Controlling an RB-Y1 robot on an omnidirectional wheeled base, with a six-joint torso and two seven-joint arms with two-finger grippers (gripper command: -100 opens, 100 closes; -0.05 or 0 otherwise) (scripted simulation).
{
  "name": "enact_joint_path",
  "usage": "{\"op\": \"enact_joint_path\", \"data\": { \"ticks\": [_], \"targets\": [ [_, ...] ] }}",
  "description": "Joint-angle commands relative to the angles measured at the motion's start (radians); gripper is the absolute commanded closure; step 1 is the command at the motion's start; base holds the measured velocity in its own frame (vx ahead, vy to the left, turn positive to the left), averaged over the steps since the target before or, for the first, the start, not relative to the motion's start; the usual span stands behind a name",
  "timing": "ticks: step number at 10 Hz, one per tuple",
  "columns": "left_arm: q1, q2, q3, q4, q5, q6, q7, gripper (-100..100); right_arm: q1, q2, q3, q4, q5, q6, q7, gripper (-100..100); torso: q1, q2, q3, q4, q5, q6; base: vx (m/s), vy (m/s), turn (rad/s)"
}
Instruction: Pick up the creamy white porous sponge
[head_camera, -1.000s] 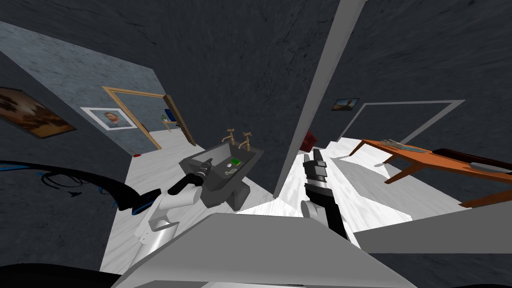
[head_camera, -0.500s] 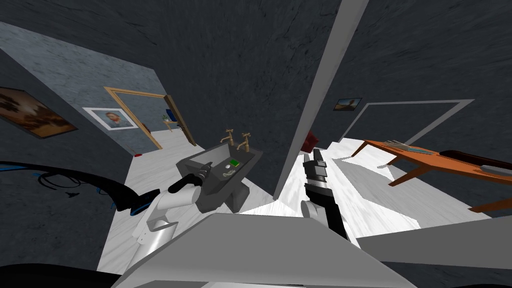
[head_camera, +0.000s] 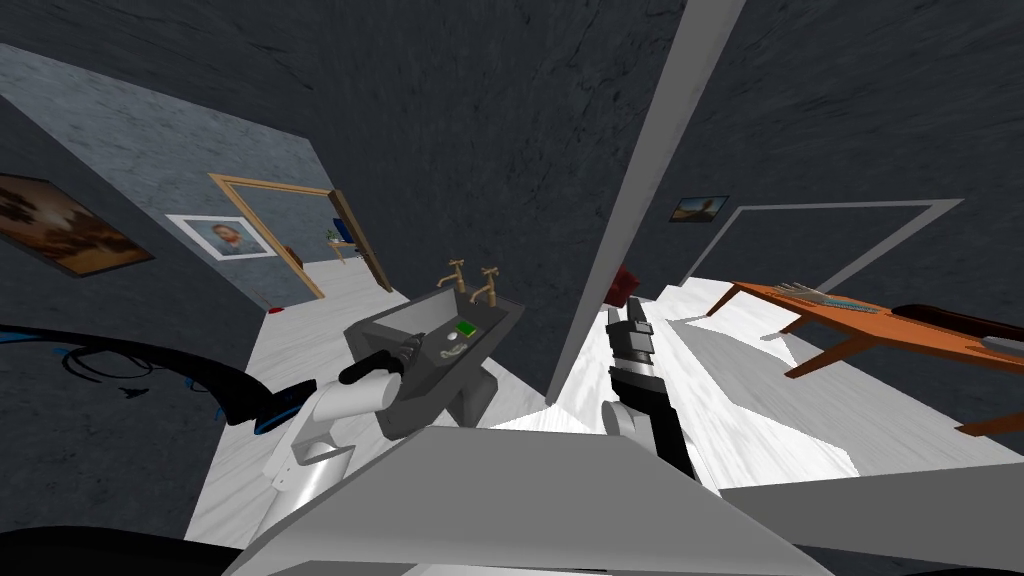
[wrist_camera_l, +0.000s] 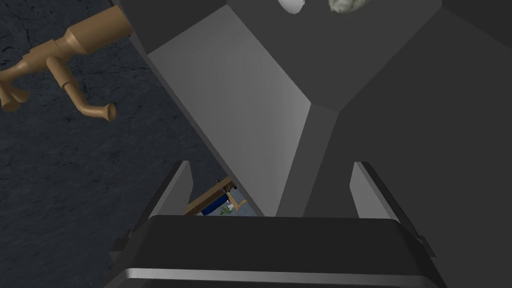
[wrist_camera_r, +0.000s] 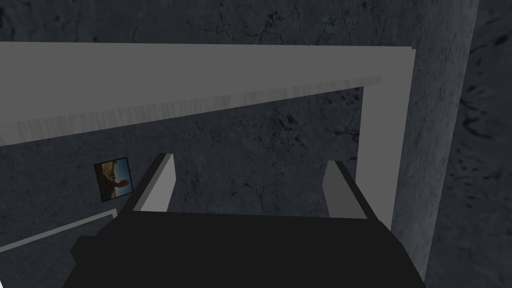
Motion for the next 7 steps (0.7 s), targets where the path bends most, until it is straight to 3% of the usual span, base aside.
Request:
{"op": "enact_joint_path", "data": {
  "ticks": [1, 7],
  "targets": [
    [0.005, 0.002, 0.002, 0.01, 0.012, 0.05, -0.009, -100, 0.0, 0.0, 0.0, 0.0, 0.0, 0.0, 0.0, 0, 0.0, 0.0, 0.0, 0.0, 0.0, 0.0, 0.118, -0.055, 0.015],
    [0.03, 0.014, -0.005, 0.029, 0.04, 0.199, -0.025, -100, 0.0, 0.0, 0.0, 0.0, 0.0, 0.0, 0.0, 0, 0.001, -0.002, -0.001, 0.0, 0.0, 0.0, 0.088, -0.039, 0.004]
  ]
}}
